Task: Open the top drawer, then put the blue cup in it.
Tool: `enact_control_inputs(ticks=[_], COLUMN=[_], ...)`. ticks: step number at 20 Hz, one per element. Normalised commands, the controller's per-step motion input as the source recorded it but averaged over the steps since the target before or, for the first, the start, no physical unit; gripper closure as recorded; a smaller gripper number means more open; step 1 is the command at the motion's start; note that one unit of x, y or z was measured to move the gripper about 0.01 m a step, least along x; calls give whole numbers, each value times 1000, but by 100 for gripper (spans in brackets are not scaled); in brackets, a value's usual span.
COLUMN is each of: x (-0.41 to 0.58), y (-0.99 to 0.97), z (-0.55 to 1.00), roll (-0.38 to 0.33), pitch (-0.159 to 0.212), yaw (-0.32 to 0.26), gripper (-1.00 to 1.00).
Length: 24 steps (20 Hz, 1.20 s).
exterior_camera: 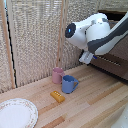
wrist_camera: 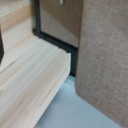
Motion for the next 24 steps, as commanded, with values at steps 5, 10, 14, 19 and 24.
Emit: enact_control_inputs(ticks=[5,10,14,19,24], x=[207,238,246,290,346], y=[201,209,209,230,247], z=[13,41,44,54,54], roll=[337,314,309,292,270], pitch=[62,11,0,-2,-12], yaw=[-210,-206,-201,-179,-157], gripper=[-100,-100,-100,-100,-100])
